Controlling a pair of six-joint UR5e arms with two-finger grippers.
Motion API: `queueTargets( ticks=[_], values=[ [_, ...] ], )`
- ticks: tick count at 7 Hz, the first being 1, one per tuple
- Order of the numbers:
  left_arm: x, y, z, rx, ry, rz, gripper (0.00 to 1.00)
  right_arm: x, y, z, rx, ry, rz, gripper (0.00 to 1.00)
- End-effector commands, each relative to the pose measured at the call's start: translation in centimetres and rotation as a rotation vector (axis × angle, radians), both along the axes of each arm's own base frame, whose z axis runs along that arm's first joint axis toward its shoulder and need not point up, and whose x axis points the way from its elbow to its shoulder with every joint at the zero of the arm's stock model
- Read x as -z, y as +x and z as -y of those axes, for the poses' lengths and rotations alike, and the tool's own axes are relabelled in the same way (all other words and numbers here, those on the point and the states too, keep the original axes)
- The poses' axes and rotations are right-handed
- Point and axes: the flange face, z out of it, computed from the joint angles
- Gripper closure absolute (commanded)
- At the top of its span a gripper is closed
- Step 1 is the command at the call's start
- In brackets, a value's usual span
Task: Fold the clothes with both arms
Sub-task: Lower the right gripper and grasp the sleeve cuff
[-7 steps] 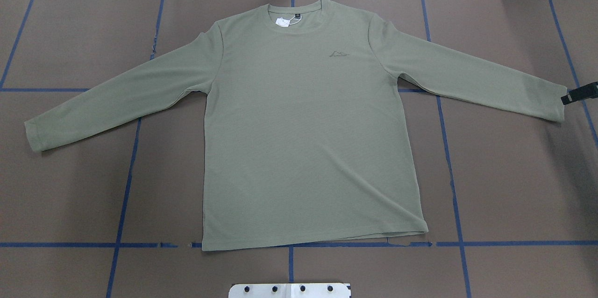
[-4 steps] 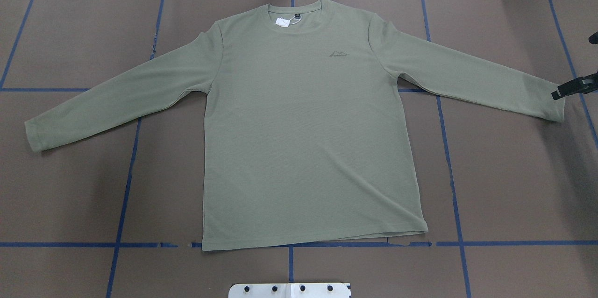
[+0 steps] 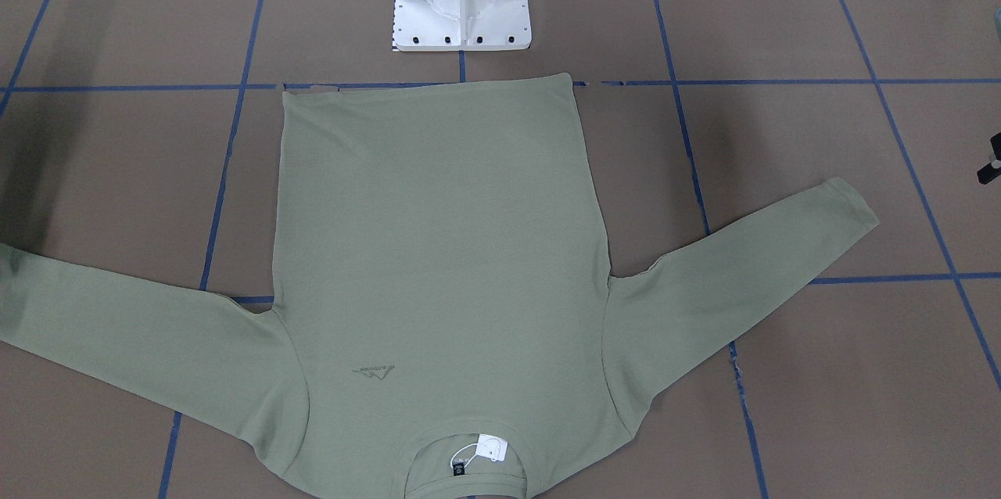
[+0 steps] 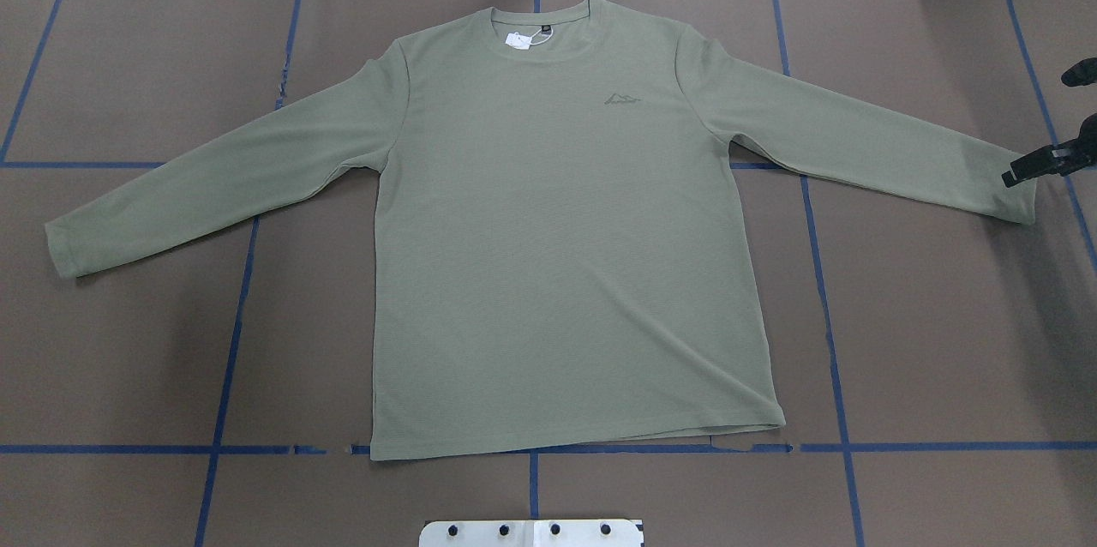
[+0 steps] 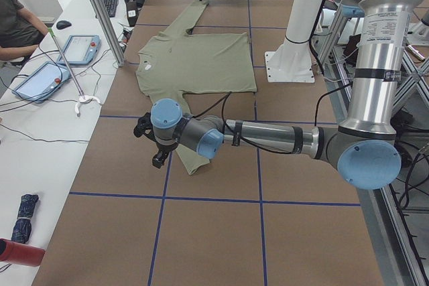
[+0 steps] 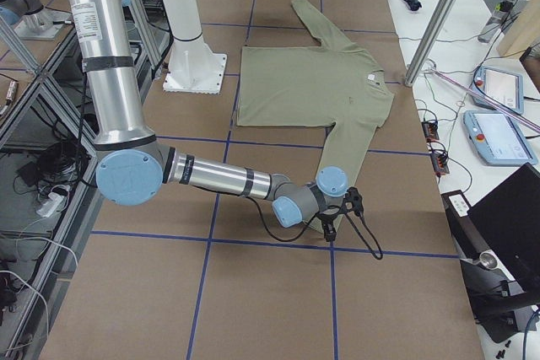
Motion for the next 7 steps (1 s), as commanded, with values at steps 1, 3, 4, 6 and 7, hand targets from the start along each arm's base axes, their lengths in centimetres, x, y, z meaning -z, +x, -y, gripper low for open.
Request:
queueTargets(
  ticks=[1, 3, 4, 6, 7],
  values=[
    [0.09, -0.03, -0.08, 0.001, 0.002, 0.0, 0.0, -0.25, -0.39, -0.09, 0.007, -0.005, -0.002, 0.0],
    [0.17, -0.03, -0.08, 0.001, 0.003, 0.0, 0.0, -0.61, -0.35, -0.18, 0.007, -0.011, -0.004, 0.05],
    [0.25, -0.02, -0.02, 0.001, 0.005, -0.001, 0.0, -0.61, -0.36, -0.19, 0.008, -0.011, -0.003, 0.07],
    [0.41, -0.02, 0.04, -0.001, 0.01, 0.0, 0.0, -0.79, -0.33, -0.29, 0.007, -0.017, -0.004, 0.32],
    [0.49, -0.01, 0.1, 0.0, 0.011, -0.001, 0.0, -0.72, -0.35, -0.22, 0.007, -0.017, -0.004, 0.46]
  ],
)
